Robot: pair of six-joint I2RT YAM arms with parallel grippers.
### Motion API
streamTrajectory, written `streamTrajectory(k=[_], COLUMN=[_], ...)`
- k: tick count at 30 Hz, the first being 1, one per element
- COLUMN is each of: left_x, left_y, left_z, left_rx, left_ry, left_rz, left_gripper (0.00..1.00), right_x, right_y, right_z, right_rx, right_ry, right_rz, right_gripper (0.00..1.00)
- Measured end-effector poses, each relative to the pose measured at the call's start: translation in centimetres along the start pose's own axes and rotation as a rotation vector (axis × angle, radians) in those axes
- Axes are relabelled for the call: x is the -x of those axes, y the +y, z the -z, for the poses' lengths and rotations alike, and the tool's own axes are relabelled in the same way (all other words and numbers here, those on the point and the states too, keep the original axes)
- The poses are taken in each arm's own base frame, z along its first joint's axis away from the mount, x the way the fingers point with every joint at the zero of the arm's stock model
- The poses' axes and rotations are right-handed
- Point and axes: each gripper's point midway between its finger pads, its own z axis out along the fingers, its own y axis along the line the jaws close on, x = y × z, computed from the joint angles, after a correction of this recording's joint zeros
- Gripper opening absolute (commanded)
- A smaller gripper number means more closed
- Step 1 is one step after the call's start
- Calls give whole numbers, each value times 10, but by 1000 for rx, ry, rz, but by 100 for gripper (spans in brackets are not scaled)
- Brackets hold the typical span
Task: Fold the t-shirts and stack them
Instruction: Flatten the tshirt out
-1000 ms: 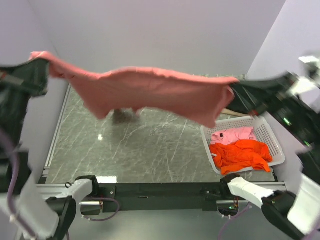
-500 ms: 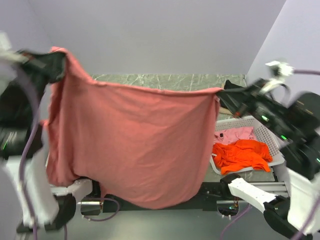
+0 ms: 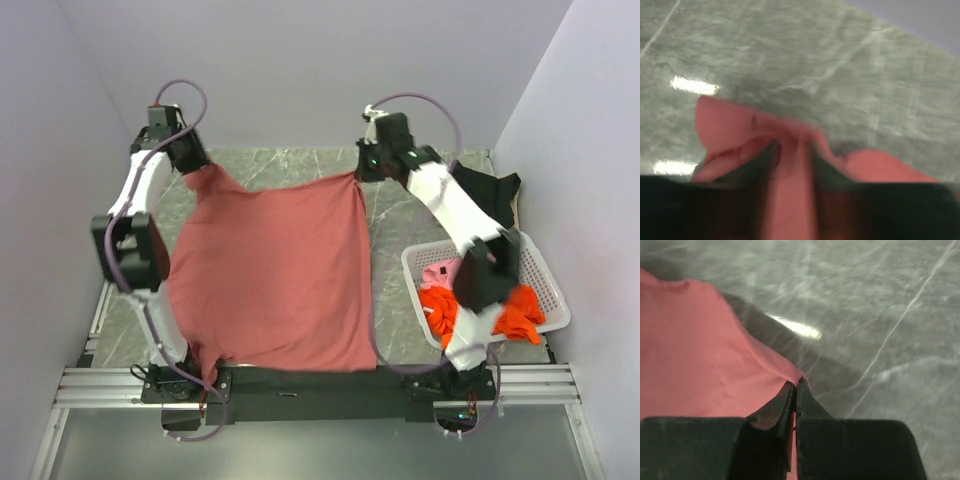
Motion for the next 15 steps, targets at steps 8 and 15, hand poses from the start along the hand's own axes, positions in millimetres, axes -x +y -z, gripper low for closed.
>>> streamTrajectory(k=[8, 15], left_x=[15, 27], left_y=[5, -29], left_z=[-48, 46], left_rx=[30, -78], left_ry=[-15, -145], left_rz=[59, 61], left_gripper=[99, 99], right_x=[38, 21], right_y=[-45, -43], right_z=[-121, -48], right_rx=[-135, -162], right_ry=[15, -4], right_rz=[-90, -134], right_gripper=[55, 62])
